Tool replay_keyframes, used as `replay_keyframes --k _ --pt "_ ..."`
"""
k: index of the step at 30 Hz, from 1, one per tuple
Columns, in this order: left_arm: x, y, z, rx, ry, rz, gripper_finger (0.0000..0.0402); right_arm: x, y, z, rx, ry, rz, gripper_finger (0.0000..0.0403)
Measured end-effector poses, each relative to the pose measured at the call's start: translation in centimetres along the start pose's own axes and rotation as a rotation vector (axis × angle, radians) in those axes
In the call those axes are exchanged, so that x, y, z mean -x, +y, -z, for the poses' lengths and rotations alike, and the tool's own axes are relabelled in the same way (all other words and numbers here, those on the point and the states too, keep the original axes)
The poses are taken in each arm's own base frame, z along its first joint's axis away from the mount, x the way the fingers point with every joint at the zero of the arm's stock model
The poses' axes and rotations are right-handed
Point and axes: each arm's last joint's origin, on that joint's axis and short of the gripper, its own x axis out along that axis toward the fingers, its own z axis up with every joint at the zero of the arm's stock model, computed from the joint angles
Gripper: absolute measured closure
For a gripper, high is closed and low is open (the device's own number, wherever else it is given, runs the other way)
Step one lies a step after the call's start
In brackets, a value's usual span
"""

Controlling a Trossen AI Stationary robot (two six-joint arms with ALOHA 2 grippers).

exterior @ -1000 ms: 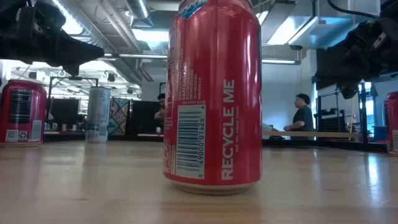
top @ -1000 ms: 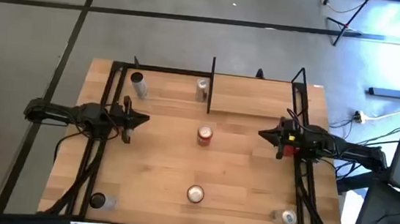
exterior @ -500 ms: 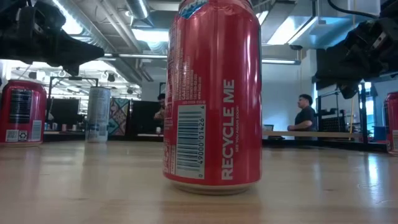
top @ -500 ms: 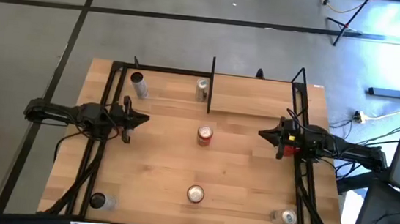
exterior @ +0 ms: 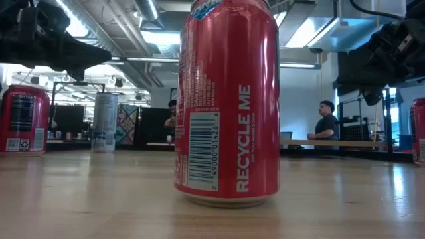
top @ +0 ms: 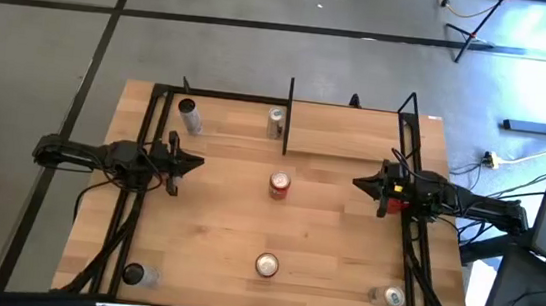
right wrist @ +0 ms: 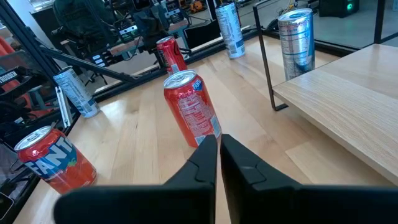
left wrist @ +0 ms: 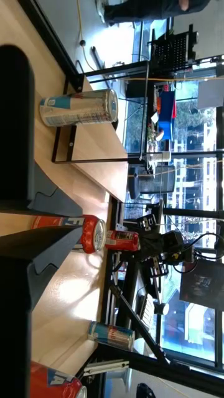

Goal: Place canned beverage on shelf

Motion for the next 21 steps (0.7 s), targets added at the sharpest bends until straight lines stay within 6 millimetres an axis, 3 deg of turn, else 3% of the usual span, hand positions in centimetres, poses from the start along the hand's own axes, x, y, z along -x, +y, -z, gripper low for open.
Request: replay_keyframes --k 6,10,16,21 --pt "0.0 0.0 0.0 0.0 0.0 0.0 0.0374 0.0 0.0 0.0 0.004 0.0 0.001 0.0391" --pt "0.0 0.0 0.0 0.0 0.0 0.0 0.0374 0.0 -0.1 -0.1 0.211 -0.016 0.055 0.0391" --pt "0.0 0.3 -0.2 0.01 -0.027 -0.109 0.0374 0.0 -0.2 -0.1 0.237 -0.017 0.065 0.0391" --pt "0.2 0.3 -2.0 0.105 -0.199 -0.114 0.0374 0.0 -0.1 -0.2 0.235 -0.035 0.062 0.0391"
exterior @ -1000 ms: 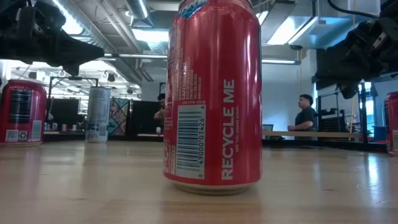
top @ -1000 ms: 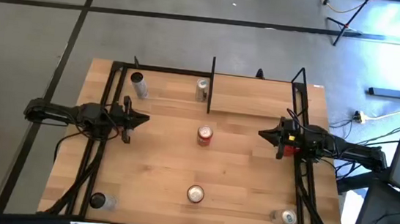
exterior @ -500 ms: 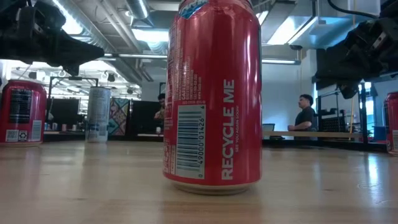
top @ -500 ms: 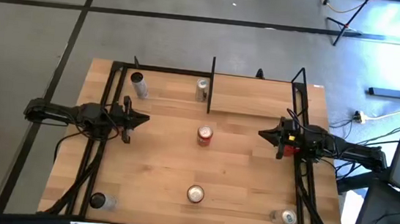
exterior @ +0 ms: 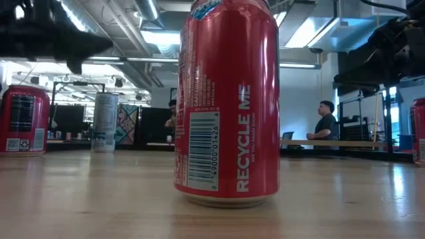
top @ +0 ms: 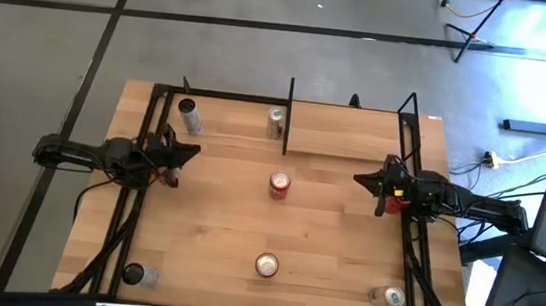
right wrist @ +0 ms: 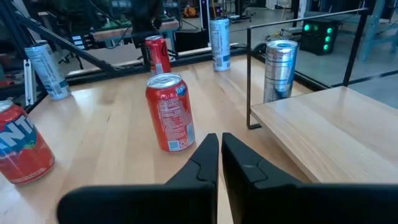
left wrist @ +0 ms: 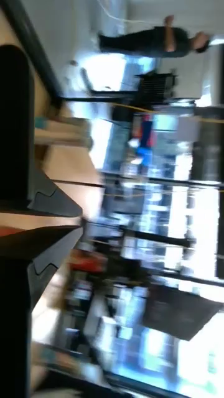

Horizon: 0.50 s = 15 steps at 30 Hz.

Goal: Place canned beverage on shelf
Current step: Put the top blue soda can on the shelf

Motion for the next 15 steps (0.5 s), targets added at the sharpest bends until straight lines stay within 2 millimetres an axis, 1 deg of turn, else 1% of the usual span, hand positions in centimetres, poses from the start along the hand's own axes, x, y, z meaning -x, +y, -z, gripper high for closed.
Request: replay_keyframes --k 3,7,11,15 --pt "0.2 0.1 -1.8 0.052 -0.178 -0.031 0.0374 0.0 -0.2 0.0 -0.016 -0.008 0.065 0.0391" --pt "0.7 0.5 -3.6 0.158 -0.352 -0.145 0.0374 0.0 -0.5 -0.1 -0.191 -0.038 0.164 0.0391" --pt "1.1 0.8 -4.4 0.199 -0.428 -0.202 0.0374 0.1 -0.6 -0.6 -0.393 -0.128 0.204 0.0391" --pt "1.2 1.0 -4.6 0.239 -0.449 -0.263 0.0374 0.2 -0.8 -1.1 -0.609 -0.229 0.272 0.0391"
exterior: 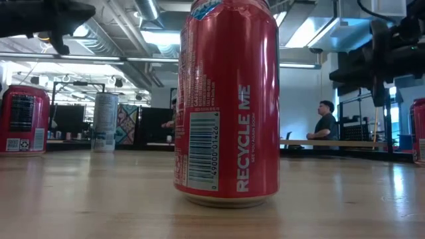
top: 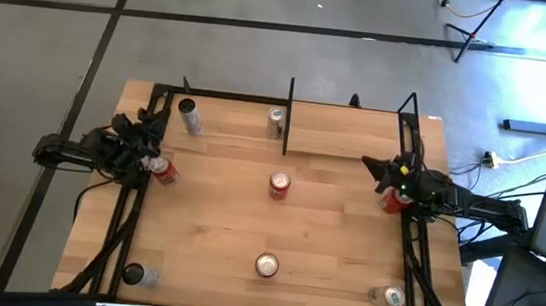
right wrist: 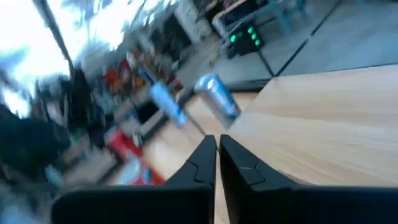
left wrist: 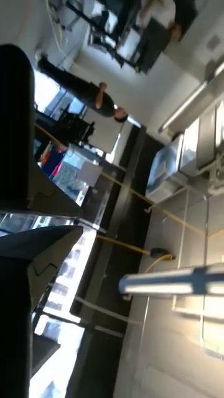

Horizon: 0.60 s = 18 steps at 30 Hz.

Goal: Place canned beverage on shelf
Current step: Put the top blue soda can on the shelf

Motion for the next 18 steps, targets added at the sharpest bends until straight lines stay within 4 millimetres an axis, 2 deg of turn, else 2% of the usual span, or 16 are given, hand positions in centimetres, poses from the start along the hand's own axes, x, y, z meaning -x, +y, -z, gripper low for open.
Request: replay_keyframes --k 3,6,11,15,18 --pt "-0.3 -0.1 -0.5 -0.008 0.006 -0.055 0.0374 0.0 0.2 -0.4 -0.116 -0.045 -0.009 0.0391" --pt "-1.1 -0.6 -1.3 -0.139 0.038 -0.122 0.0374 0.0 0.5 -0.7 -0.146 -0.082 -0.036 0.0391" --pt "-3.5 -2.3 -3.3 -0.303 0.056 -0.193 0.0374 0.2 1.1 -1.6 -0.192 -0.164 -0.095 0.0391" --pt "-5.9 -3.8 -3.7 -0.385 0.082 -0.232 0.0374 0.4 1.4 -2.3 -0.104 -0.24 -0.11 0.0391" --pt "-7.9 -4.5 -3.1 -0.468 0.124 -0.304 0.0374 0.5 1.6 -2.6 -0.045 -0.275 -0.122 0.0391"
